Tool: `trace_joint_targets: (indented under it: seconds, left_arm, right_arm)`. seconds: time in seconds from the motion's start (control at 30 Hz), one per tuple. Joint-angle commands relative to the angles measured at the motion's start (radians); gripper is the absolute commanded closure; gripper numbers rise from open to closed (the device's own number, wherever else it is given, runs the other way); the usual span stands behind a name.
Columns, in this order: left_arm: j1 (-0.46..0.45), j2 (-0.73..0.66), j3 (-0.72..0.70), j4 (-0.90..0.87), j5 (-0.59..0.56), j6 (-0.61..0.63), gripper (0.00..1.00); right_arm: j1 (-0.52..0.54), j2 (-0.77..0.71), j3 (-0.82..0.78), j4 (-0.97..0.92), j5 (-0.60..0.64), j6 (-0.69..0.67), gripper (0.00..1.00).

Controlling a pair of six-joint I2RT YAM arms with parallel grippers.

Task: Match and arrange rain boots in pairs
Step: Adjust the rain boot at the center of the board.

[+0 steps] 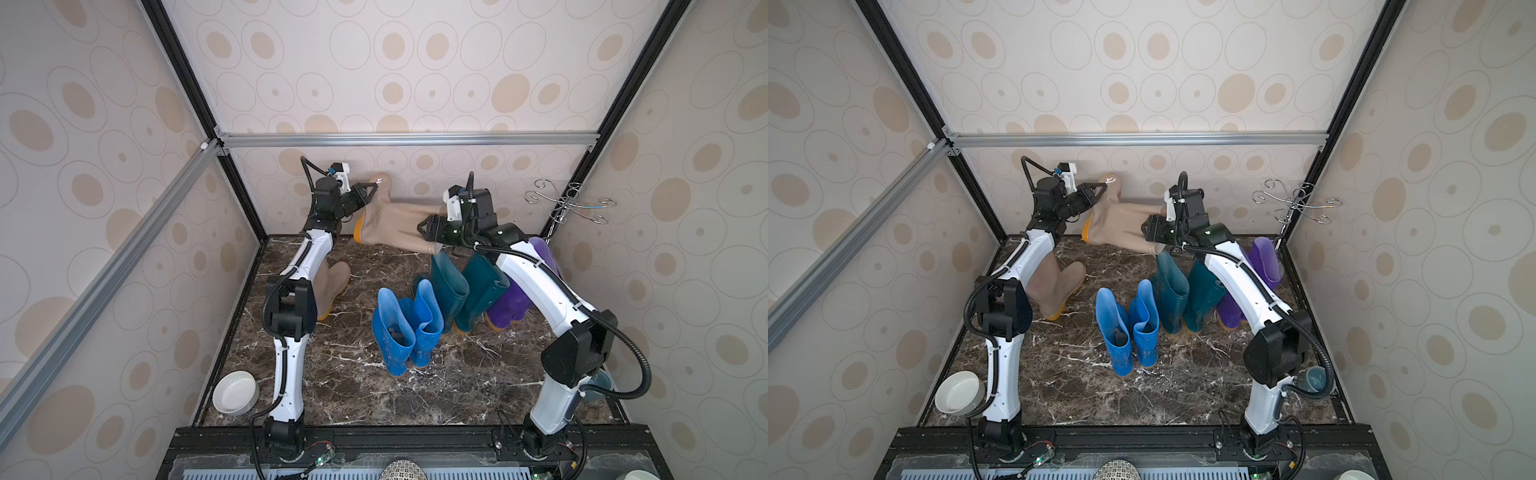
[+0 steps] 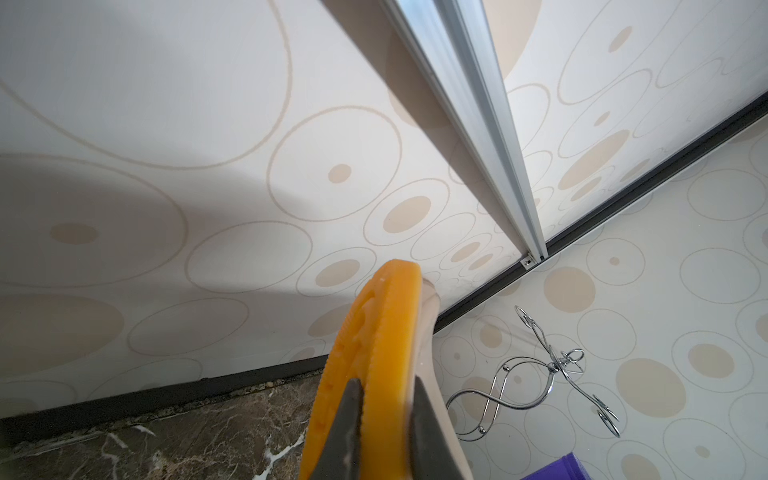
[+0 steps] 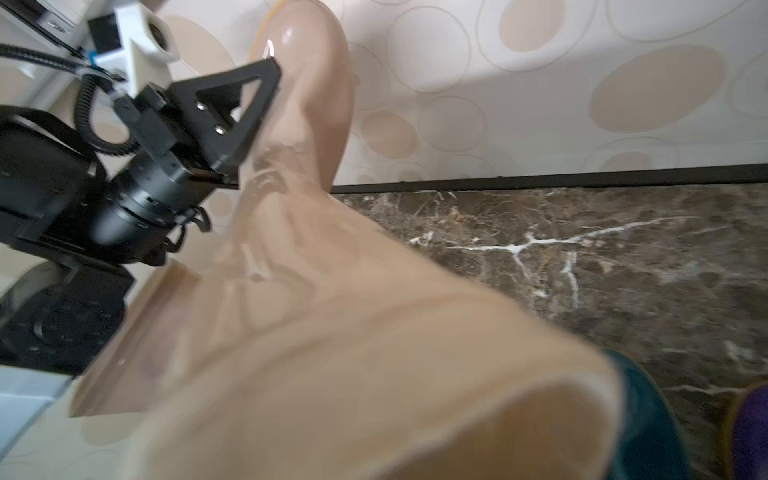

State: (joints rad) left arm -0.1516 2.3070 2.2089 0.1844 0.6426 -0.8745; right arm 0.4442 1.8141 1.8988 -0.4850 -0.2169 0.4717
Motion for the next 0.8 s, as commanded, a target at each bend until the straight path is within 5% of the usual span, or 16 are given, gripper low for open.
trace_joint_targets:
  seconds: [0.0, 0.1, 0.23, 0.3, 0.57, 0.6, 0.77]
  left_arm:
    - [0.002, -0.073, 0.065, -0.094, -0.003, 0.067, 1.0]
    - [0.002, -0.067, 0.078, -0.233, -0.032, 0.169, 0.96]
    - [0.0, -0.075, 0.094, -0.375, -0.126, 0.287, 0.69]
    - [0.0, -0.067, 0.125, -0.432, -0.165, 0.332, 0.41]
    - [-0.009, -0.024, 0.383, -0.692, -0.365, 0.533, 0.12]
    - [-0.009, -0.033, 0.387, -0.714, -0.396, 0.559, 0.01]
    - [-0.009, -0.099, 0.35, -0.851, -0.583, 0.721, 0.0]
  right_arm:
    - [0.015, 0.021, 0.074, 0.066, -0.078, 0.004, 1.0]
    - [0.02, 0.078, 0.167, 0.013, -0.128, -0.002, 1.0]
    - [0.027, 0.152, 0.293, -0.034, -0.157, -0.012, 1.0]
    - [0.028, 0.191, 0.356, -0.059, -0.167, -0.024, 1.0]
    - [0.025, 0.365, 0.49, -0.063, -0.218, -0.002, 1.0]
    - [0.024, 0.405, 0.529, -0.065, -0.233, 0.006, 1.0]
    - [0.03, 0.576, 0.722, -0.136, -0.249, 0.032, 1.0]
